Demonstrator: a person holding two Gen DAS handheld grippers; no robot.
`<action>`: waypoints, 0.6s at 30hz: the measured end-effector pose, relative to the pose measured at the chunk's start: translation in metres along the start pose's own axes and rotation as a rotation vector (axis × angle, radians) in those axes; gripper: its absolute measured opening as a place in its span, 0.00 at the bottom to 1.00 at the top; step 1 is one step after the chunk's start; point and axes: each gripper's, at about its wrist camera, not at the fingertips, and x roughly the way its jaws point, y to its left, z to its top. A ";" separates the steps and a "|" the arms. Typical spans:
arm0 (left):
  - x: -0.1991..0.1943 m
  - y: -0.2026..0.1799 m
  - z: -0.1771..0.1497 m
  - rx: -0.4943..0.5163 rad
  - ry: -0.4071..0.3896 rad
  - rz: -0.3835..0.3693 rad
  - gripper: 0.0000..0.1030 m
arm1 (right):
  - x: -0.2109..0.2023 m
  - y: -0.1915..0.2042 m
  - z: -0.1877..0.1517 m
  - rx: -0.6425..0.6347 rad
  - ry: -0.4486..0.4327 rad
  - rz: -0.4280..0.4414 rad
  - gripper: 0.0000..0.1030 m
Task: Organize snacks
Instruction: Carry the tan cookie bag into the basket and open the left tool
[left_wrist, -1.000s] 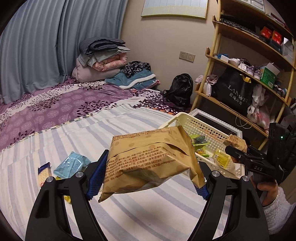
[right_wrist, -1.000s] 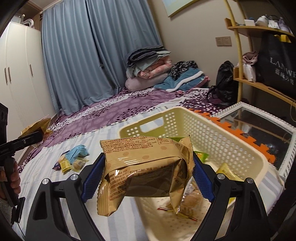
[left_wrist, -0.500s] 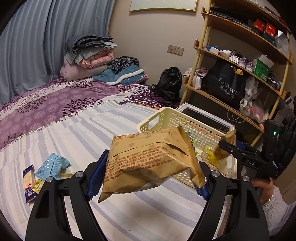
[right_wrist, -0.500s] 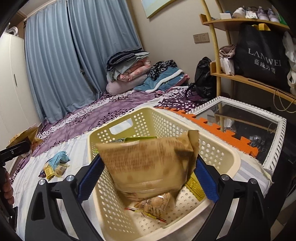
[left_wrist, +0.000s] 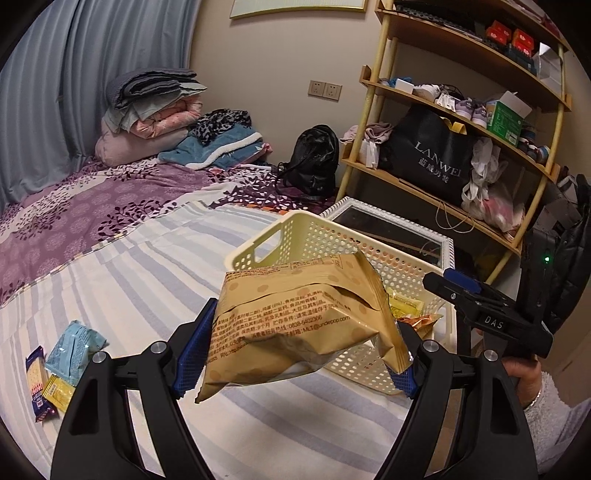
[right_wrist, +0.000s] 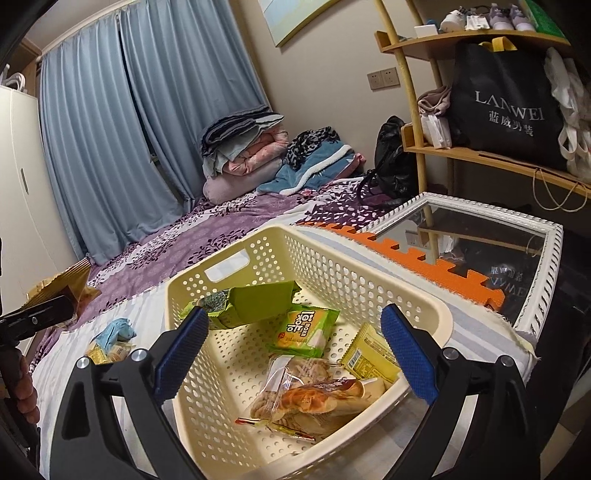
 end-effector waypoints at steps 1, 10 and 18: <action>0.003 -0.003 0.001 0.006 0.002 -0.005 0.78 | 0.000 -0.001 0.000 0.003 -0.001 -0.001 0.91; 0.047 -0.037 0.017 0.074 0.027 -0.063 0.79 | -0.002 -0.018 0.001 0.043 -0.009 -0.016 0.91; 0.094 -0.069 0.016 0.149 0.082 -0.125 0.79 | -0.003 -0.031 0.002 0.079 -0.015 -0.032 0.91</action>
